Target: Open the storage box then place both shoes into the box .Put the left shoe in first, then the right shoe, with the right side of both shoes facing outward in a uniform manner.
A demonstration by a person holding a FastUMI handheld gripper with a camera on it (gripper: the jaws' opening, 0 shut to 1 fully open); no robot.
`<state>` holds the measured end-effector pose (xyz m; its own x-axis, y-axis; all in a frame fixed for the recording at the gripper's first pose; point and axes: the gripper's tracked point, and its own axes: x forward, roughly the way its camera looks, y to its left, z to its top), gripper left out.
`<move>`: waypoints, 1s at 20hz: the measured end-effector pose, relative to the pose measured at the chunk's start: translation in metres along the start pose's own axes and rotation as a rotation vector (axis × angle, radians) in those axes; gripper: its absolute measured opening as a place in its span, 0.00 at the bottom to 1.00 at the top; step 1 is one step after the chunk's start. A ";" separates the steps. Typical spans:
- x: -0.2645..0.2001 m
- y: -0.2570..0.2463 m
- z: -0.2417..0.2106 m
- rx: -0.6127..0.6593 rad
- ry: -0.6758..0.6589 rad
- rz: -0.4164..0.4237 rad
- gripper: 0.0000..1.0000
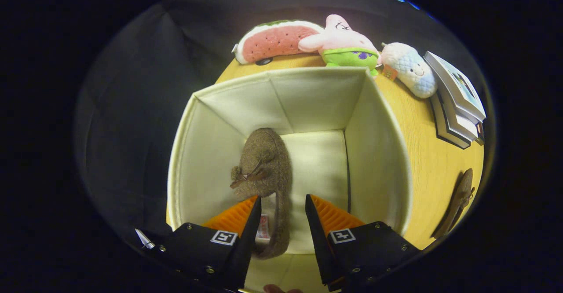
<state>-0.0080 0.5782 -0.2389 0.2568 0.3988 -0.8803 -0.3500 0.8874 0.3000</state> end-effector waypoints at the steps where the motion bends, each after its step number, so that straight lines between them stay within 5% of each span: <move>1: -0.012 0.000 0.009 -0.006 -0.045 0.016 0.62; 8: -0.080 -0.046 0.040 -0.004 -0.168 0.072 0.62; 20: -0.127 -0.220 0.020 0.085 -0.259 -0.045 0.62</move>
<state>0.0541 0.3374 -0.1861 0.4963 0.3950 -0.7731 -0.2594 0.9173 0.3021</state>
